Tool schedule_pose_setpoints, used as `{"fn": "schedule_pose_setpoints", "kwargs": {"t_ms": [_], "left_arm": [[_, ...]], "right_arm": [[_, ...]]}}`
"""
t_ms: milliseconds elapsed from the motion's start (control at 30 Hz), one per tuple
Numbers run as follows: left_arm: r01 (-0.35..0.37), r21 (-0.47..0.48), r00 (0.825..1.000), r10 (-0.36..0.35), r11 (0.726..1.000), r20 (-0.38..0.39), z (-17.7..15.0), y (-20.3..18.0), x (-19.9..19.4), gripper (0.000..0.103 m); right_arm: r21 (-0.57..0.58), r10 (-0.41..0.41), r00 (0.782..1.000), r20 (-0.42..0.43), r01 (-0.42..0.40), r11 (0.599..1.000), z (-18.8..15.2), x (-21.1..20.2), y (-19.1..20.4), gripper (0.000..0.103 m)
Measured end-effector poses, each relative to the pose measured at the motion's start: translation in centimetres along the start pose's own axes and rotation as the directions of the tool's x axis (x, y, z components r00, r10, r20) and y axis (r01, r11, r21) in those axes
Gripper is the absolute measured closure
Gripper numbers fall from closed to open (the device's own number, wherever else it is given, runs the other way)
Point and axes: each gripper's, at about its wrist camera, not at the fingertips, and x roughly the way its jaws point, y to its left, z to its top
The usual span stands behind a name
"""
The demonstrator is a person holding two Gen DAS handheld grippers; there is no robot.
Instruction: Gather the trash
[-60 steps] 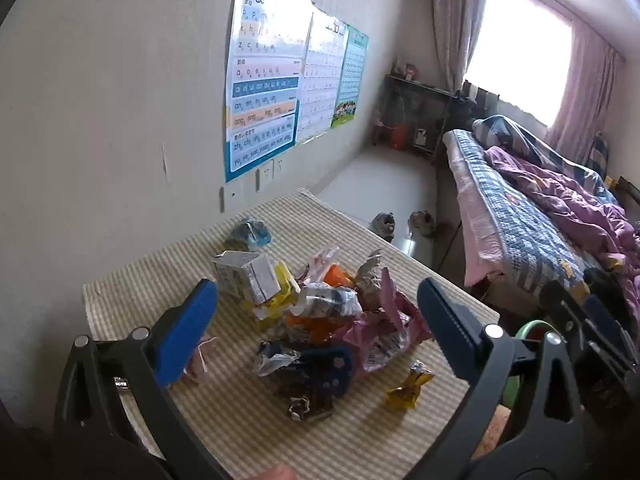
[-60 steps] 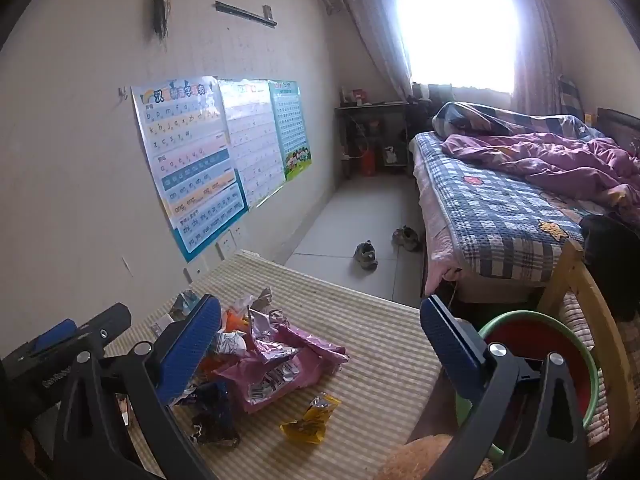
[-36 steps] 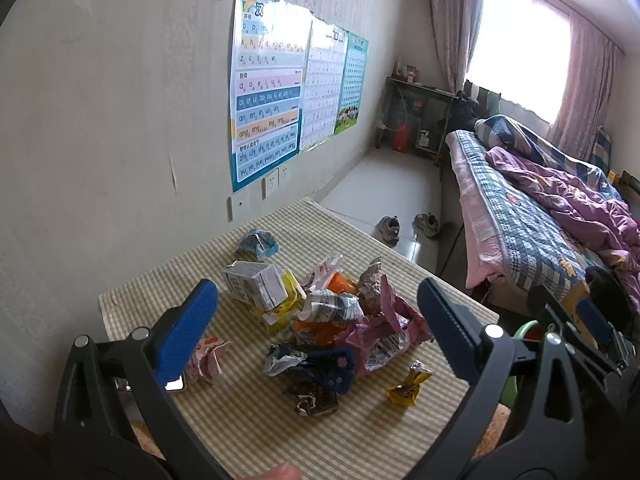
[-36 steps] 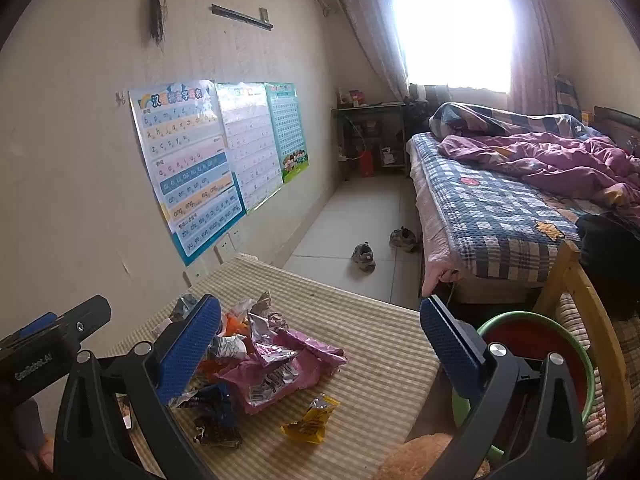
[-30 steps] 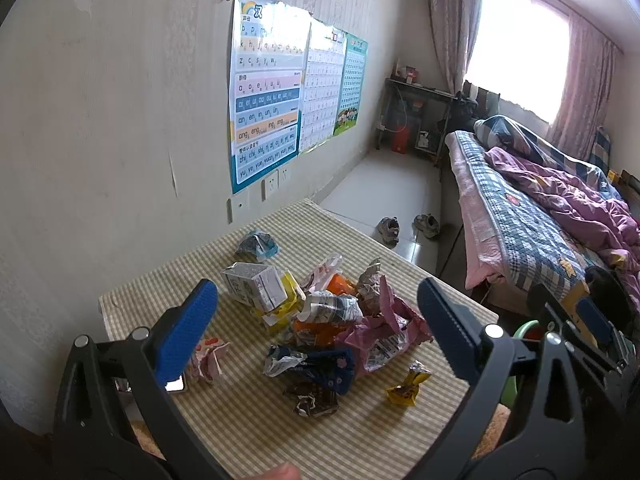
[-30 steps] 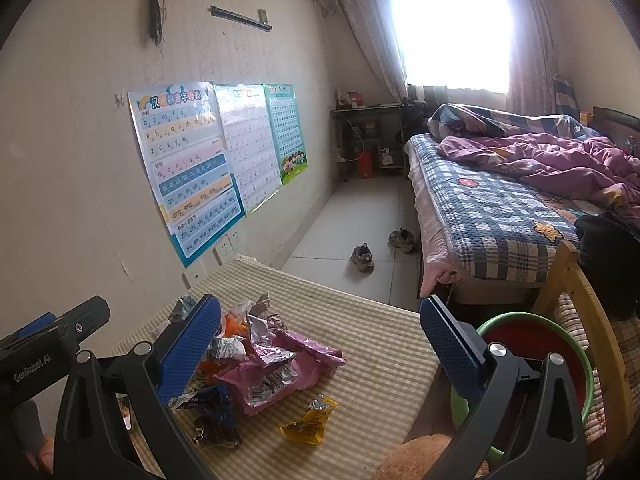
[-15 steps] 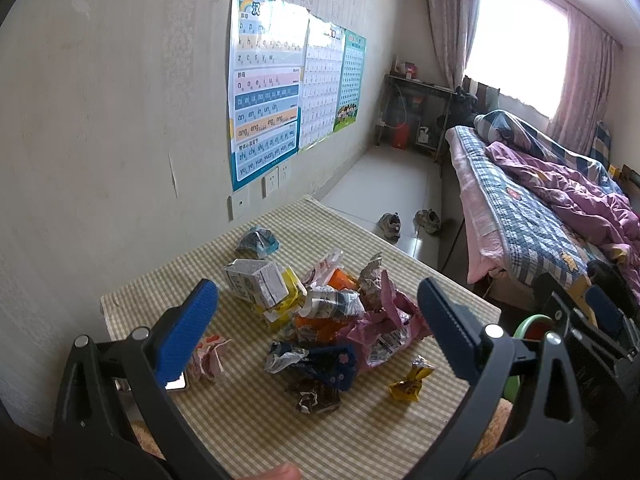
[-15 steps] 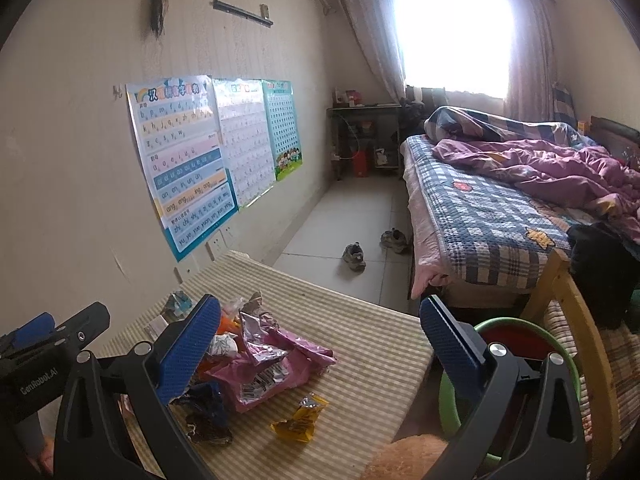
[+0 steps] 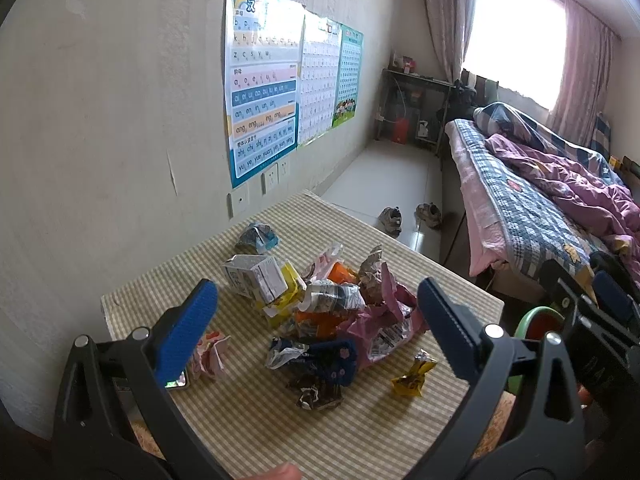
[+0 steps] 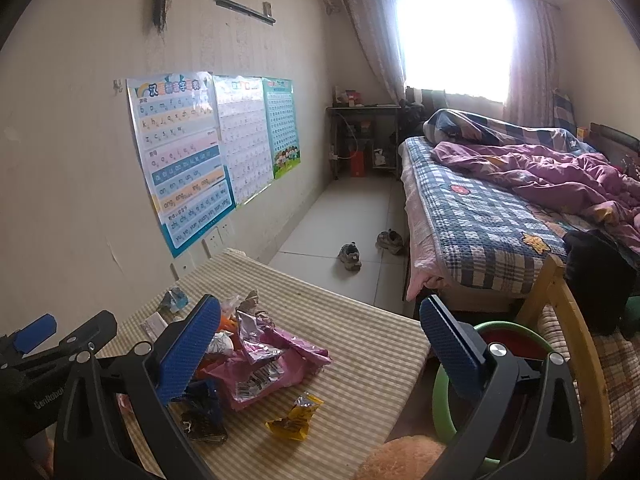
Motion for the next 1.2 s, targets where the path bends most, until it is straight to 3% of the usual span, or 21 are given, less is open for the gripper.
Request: {"fn": "schedule_pose_setpoints", "kwargs": {"t_ms": [1200], "left_arm": [[-0.010, 0.006, 1.000, 0.010, 1.000, -0.017, -0.48, -0.10, 0.63, 0.005]], "right_arm": [[0.004, -0.010, 1.000, -0.027, 0.010, 1.000, -0.61, 0.62, -0.31, 0.007]]}}
